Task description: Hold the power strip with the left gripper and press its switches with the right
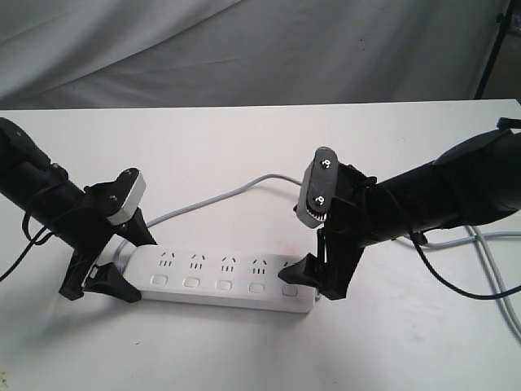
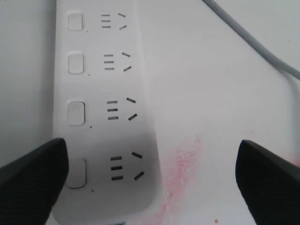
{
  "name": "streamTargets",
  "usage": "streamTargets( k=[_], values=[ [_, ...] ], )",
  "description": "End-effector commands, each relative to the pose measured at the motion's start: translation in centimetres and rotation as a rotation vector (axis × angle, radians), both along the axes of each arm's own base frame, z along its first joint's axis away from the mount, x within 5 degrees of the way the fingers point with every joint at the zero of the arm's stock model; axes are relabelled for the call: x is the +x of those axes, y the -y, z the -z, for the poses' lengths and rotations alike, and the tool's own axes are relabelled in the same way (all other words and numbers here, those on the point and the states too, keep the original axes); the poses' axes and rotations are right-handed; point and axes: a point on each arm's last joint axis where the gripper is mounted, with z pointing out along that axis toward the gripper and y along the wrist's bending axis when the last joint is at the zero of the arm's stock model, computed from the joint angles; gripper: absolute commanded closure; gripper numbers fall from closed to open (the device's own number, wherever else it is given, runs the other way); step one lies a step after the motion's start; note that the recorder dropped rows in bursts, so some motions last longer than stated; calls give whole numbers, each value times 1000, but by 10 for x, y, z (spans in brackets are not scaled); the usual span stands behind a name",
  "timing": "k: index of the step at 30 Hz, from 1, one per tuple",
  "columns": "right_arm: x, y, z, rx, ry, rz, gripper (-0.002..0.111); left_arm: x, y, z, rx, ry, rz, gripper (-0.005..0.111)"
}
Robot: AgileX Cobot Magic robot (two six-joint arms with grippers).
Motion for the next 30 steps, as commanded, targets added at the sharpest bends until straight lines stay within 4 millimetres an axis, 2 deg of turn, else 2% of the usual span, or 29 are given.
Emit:
streamTargets(
  k=[1,8,30],
  values=[
    [2,1,4,2,-8,-3,20,-2,2,0,0,-4,7,107],
    [3,1,12,-5,-29,-1,20,-2,2,0,0,-4,7,107],
    [2,2,13,-27,-23,-15,20,-2,2,0,0,-4,7,107]
  ],
)
